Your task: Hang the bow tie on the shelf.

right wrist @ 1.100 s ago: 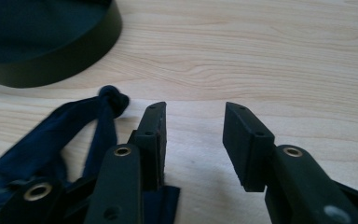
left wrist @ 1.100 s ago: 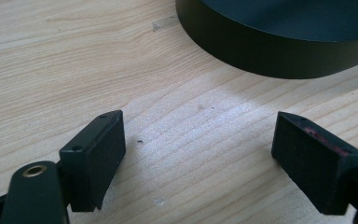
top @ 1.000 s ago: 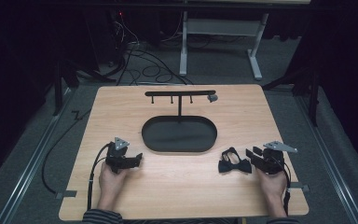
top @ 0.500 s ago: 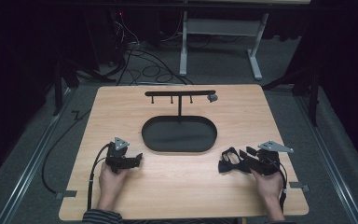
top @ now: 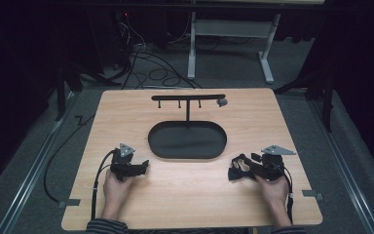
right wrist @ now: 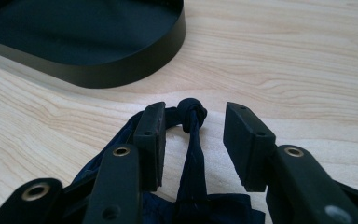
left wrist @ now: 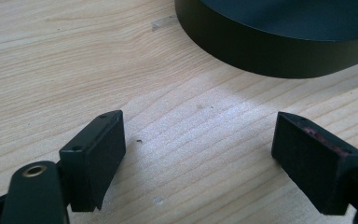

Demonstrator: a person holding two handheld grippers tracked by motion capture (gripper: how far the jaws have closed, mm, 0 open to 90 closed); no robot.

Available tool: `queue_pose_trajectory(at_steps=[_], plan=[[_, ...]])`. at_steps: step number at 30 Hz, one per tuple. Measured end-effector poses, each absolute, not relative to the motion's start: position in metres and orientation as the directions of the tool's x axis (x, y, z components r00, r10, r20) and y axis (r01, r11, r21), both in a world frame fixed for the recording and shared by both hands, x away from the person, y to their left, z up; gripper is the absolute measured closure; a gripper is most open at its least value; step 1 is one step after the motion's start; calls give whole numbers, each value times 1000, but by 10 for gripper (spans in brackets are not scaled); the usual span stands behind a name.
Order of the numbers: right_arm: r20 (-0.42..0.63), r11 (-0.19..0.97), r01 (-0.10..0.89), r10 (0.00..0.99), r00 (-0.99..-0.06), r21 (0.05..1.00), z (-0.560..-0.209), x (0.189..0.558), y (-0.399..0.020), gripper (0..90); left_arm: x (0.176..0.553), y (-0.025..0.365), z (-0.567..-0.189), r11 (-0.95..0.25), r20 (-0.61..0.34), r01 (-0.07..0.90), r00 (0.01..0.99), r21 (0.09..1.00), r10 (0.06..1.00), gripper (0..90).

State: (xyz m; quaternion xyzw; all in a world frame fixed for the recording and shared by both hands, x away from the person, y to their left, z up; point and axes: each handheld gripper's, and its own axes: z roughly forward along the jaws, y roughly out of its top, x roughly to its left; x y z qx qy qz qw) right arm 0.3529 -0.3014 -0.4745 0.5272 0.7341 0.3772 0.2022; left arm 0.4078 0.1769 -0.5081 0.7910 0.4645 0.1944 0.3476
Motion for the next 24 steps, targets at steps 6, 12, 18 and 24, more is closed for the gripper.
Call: queue_pose_trajectory(at_steps=[6,12,18,24], plan=[[118,156,644,925,-361,749,-483,357,-300,614,408,177,-508,-327,-15,600,493,730,870,179],[142,151,653,917,-373,742,-488,359,-301,674,408,177,-508,-327,-15,600,493,731,870,179],[137,170,663,913,-385,729,-491,360,-300,787,408,177,-508,-327,-15,600,493,730,870,179],[132,190,668,907,-399,719,-491,358,-299,886,408,177,-508,-327,-16,600,493,731,870,179]])
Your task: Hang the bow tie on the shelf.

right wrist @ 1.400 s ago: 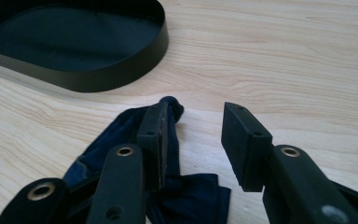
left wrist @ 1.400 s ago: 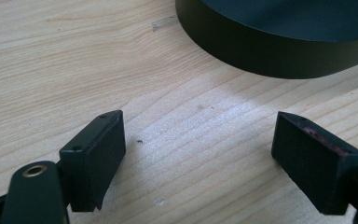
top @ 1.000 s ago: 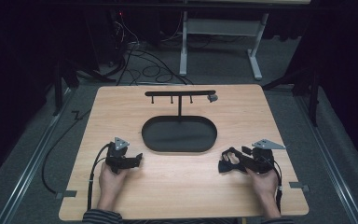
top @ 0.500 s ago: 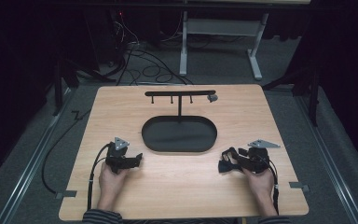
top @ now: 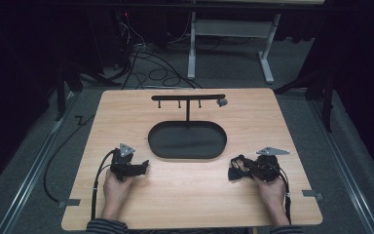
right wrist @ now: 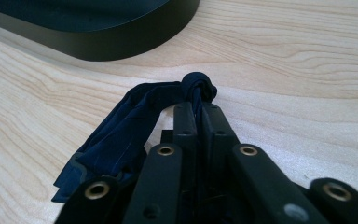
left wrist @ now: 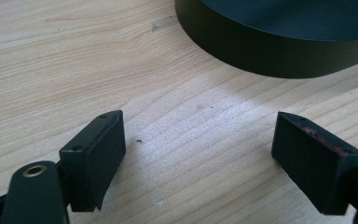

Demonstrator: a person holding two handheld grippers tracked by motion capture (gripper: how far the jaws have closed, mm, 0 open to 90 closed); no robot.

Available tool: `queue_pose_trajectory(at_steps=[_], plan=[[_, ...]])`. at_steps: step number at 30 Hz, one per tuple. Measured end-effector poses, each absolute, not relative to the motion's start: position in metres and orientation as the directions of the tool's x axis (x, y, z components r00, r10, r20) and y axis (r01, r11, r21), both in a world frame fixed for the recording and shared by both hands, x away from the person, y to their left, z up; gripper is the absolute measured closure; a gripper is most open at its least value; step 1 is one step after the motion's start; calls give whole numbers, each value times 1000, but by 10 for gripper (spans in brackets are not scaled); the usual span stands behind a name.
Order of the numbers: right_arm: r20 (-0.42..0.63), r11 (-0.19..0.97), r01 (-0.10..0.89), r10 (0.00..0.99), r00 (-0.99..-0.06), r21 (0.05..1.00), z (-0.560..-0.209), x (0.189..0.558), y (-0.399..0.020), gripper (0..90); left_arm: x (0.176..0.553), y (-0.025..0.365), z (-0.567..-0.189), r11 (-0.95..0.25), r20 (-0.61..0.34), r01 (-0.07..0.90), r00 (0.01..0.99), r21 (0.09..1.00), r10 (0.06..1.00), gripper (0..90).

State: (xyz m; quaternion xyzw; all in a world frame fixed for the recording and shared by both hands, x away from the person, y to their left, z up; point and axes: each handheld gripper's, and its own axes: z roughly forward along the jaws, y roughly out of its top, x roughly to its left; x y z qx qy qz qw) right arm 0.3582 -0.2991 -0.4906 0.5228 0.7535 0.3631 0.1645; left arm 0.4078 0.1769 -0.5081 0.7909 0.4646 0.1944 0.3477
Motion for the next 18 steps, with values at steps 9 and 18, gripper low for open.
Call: queue_pose_trajectory(at_steps=[9,18], plan=[[123,187,632,902,-413,752,-479,353,-300,900,408,177,-508,-327,-15,600,493,730,870,179],[99,193,581,896,-433,791,-461,347,-298,900,408,177,-508,-326,-16,600,492,731,870,179]])
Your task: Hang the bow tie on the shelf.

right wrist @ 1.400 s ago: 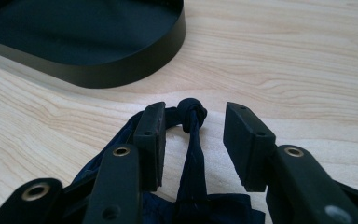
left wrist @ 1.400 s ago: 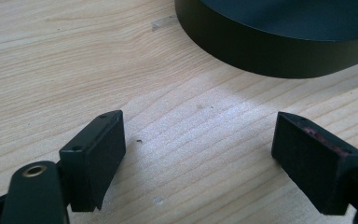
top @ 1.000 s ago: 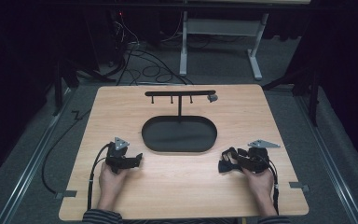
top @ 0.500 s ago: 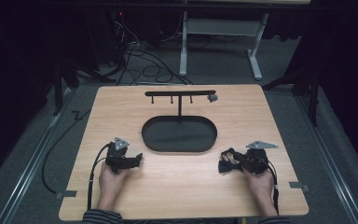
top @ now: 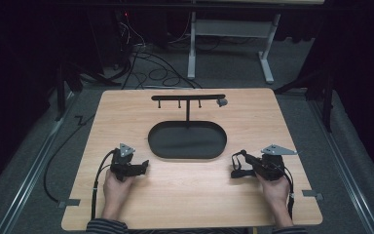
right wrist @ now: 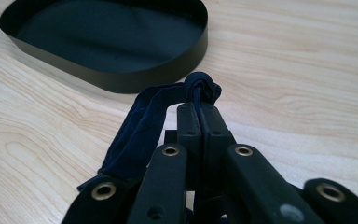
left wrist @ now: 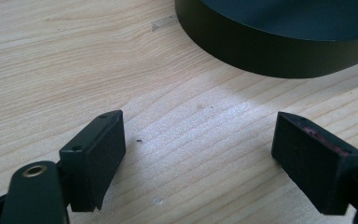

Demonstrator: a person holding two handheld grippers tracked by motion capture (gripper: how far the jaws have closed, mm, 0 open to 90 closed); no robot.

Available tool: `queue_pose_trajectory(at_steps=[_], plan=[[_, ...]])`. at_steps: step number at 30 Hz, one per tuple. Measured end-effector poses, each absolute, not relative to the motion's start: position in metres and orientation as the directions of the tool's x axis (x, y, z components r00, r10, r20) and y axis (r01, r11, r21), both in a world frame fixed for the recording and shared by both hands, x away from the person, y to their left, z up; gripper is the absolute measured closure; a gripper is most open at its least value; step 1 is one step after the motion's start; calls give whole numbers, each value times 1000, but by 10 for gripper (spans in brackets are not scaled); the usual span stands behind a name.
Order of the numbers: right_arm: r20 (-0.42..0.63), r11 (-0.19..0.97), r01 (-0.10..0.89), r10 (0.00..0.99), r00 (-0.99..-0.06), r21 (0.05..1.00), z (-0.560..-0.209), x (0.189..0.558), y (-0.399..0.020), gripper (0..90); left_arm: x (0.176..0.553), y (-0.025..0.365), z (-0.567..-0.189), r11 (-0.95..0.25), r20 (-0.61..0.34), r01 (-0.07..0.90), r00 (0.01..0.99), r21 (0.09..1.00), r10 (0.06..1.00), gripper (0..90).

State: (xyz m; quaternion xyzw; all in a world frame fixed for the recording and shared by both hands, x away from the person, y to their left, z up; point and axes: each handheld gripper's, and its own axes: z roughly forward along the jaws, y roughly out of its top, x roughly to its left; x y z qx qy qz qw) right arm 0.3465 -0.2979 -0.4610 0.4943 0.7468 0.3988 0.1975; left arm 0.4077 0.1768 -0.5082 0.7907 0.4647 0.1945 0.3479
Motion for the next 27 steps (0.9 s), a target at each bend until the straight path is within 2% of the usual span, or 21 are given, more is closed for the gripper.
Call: queue_pose_trajectory(at_steps=[19,27], plan=[[57,214,495,877,-476,842,-438,348,-287,900,408,177,-508,-327,-15,599,493,731,870,179],[36,227,445,860,-509,866,-427,355,-267,900,408,177,-508,-327,-15,599,493,731,870,179]])
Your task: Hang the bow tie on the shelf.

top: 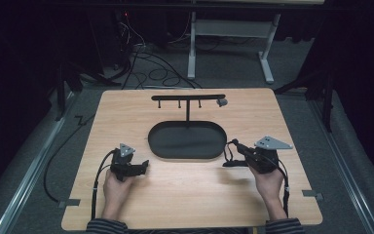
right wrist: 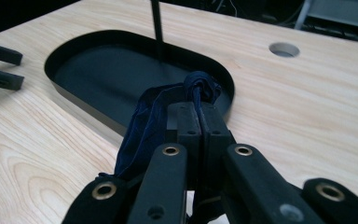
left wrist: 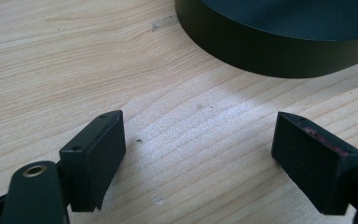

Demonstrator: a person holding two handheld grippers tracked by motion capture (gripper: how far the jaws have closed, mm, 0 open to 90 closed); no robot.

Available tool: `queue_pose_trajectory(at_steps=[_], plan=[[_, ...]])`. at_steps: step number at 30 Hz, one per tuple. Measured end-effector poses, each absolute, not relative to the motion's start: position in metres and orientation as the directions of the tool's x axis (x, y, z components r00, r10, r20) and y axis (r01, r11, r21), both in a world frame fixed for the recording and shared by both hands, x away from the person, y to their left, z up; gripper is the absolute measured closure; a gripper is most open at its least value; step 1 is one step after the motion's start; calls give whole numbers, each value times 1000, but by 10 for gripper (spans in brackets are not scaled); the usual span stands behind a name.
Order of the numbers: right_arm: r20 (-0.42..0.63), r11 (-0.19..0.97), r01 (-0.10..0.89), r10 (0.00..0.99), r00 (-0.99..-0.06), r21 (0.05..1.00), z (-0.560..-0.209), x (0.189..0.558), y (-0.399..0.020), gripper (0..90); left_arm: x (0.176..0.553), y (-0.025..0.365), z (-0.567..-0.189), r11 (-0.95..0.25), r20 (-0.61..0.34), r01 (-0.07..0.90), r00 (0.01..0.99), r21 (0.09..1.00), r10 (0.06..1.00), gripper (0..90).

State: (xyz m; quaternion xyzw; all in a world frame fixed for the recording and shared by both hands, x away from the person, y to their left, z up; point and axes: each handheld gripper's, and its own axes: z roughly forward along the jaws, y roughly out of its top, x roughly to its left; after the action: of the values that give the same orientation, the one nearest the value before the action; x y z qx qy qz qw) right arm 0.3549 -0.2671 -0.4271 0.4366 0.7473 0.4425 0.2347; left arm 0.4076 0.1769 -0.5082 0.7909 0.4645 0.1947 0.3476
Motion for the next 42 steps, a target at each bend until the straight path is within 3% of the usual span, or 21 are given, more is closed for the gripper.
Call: queue_pose_trajectory(at_steps=[42], plan=[[14,265,382,806,-591,885,-379,389,-244,900,407,177,-508,-328,-15,596,496,733,868,192]])
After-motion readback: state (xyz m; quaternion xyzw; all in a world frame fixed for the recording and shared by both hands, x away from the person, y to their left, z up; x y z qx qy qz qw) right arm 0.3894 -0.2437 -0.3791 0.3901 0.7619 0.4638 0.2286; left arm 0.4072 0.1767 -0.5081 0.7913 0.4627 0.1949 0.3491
